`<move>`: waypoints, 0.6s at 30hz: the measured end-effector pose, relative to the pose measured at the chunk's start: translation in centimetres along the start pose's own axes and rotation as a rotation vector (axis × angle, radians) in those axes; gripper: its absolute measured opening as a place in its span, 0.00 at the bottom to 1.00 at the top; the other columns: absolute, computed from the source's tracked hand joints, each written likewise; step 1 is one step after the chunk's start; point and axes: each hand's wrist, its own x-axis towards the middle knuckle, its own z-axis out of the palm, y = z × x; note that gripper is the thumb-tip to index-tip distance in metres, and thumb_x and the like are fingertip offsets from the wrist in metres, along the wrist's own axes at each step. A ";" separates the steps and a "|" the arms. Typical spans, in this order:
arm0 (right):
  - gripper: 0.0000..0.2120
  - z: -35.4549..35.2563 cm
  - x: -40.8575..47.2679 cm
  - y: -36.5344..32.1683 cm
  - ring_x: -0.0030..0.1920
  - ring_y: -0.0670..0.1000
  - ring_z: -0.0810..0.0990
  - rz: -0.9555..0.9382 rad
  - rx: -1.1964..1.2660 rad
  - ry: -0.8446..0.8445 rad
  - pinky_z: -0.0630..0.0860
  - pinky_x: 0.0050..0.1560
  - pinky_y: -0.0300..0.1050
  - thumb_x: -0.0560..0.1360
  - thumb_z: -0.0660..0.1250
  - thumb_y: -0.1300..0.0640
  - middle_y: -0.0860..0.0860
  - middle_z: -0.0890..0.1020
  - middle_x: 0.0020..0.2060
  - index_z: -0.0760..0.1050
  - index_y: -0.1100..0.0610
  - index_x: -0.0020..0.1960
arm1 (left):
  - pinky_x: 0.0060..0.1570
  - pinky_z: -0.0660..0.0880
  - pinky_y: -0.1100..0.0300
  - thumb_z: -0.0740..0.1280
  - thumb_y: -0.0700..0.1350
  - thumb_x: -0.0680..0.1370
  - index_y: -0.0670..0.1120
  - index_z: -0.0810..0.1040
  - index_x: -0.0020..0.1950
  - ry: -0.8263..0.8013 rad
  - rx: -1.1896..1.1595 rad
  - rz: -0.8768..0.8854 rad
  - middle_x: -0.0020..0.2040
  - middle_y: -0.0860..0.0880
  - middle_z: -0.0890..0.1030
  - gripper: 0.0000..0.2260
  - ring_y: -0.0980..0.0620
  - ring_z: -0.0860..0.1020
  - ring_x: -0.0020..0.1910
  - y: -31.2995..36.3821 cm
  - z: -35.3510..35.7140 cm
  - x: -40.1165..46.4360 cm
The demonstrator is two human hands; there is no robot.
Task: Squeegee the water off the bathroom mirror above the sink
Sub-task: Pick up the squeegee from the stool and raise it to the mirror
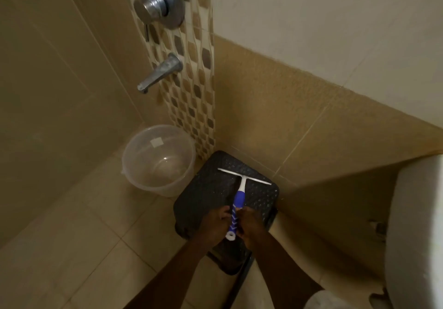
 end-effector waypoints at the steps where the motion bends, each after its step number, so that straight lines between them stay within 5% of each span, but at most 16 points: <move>1: 0.14 -0.4 -0.5 -0.6 0.49 0.57 0.79 -0.013 -0.001 -0.007 0.77 0.53 0.51 0.79 0.61 0.60 0.63 0.79 0.54 0.73 0.65 0.62 | 0.57 0.73 0.60 0.58 0.42 0.81 0.47 0.72 0.68 -0.010 -0.052 0.009 0.63 0.45 0.77 0.15 0.52 0.78 0.57 0.8 -0.4 -0.5; 4: 0.16 -1.4 -2.3 -2.0 0.45 0.57 0.79 -0.083 0.078 -0.067 0.76 0.47 0.51 0.79 0.59 0.64 0.63 0.79 0.53 0.71 0.68 0.65 | 0.48 0.73 0.64 0.61 0.41 0.80 0.47 0.75 0.64 -0.018 -0.106 0.020 0.57 0.47 0.79 0.13 0.58 0.77 0.48 3.3 -1.6 -2.1; 7: 0.15 -2.3 -5.2 -3.2 0.56 0.61 0.79 -0.065 0.116 -0.048 0.77 0.57 0.56 0.78 0.60 0.61 0.63 0.78 0.57 0.73 0.63 0.63 | 0.49 0.75 0.60 0.62 0.39 0.79 0.43 0.76 0.61 0.000 -0.174 0.013 0.53 0.46 0.80 0.12 0.54 0.78 0.48 5.4 -2.7 -4.1; 11: 0.13 -3.6 -10.1 -5.0 0.56 0.60 0.79 -0.132 0.071 -0.104 0.77 0.59 0.57 0.79 0.60 0.60 0.62 0.79 0.57 0.74 0.59 0.62 | 0.37 0.69 0.63 0.60 0.40 0.80 0.43 0.77 0.58 0.085 -0.222 0.012 0.43 0.48 0.79 0.10 0.54 0.76 0.41 8.3 -4.4 -7.6; 18: 0.07 -6.7 -19.2 -7.1 0.54 0.55 0.79 -0.330 -0.065 -0.279 0.77 0.60 0.54 0.80 0.59 0.60 0.57 0.79 0.53 0.74 0.54 0.54 | 0.49 0.71 0.53 0.58 0.44 0.81 0.42 0.75 0.62 0.193 -0.262 0.048 0.58 0.39 0.80 0.13 0.45 0.77 0.51 14.0 -6.0 -15.0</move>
